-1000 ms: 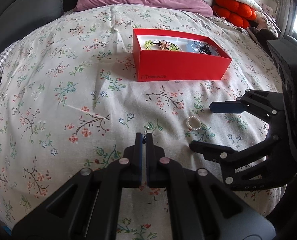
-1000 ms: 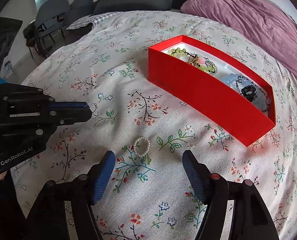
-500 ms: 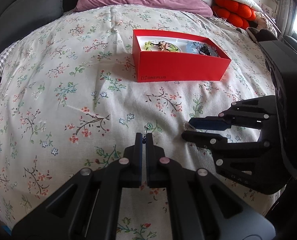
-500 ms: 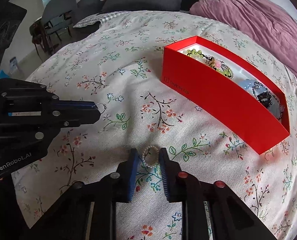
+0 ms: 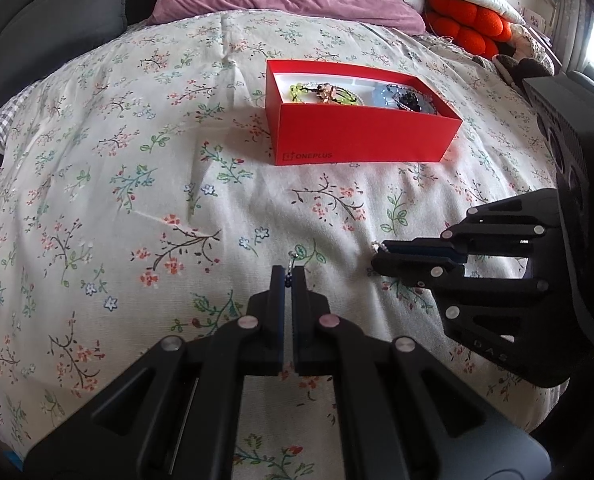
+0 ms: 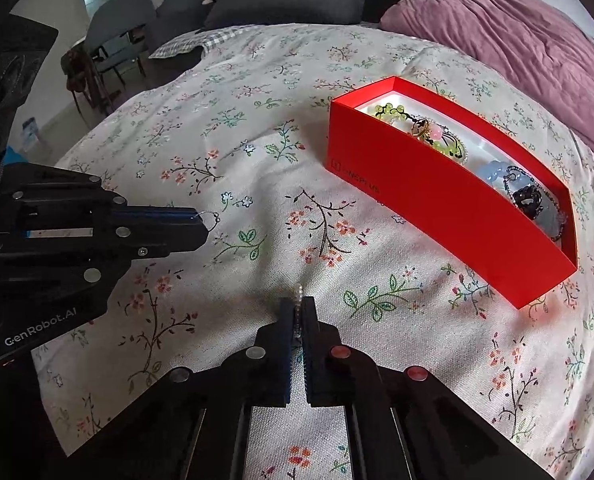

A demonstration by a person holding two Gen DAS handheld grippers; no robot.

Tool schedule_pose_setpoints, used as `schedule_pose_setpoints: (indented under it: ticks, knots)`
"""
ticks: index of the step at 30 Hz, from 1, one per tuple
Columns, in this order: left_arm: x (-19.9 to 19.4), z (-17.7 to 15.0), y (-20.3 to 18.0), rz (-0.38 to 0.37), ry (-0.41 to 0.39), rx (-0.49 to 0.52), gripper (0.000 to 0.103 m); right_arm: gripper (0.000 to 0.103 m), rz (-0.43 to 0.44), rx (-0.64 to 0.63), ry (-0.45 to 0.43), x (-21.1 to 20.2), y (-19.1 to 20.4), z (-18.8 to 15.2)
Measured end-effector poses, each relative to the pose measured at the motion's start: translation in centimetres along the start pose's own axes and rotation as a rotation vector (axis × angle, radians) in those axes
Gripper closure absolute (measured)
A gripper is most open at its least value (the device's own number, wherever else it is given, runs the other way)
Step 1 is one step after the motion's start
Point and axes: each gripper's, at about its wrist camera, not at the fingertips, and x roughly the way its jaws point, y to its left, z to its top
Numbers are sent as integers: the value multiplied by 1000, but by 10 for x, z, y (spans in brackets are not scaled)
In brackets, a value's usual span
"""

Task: Organize jewelry
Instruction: 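Carry the silver ring and pearl ring into the red box with both tools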

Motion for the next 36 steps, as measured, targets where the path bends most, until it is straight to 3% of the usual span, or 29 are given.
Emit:
schedule_pose_setpoints:
  ticks: [23, 36]
  knots:
    - [-6, 10, -1, 0, -25, -3, 99, 100, -24, 47, -87, -29, -13, 13]
    - [-17, 44, -11, 7, -96, 9, 99, 100, -45, 101, -165, -56, -33, 25]
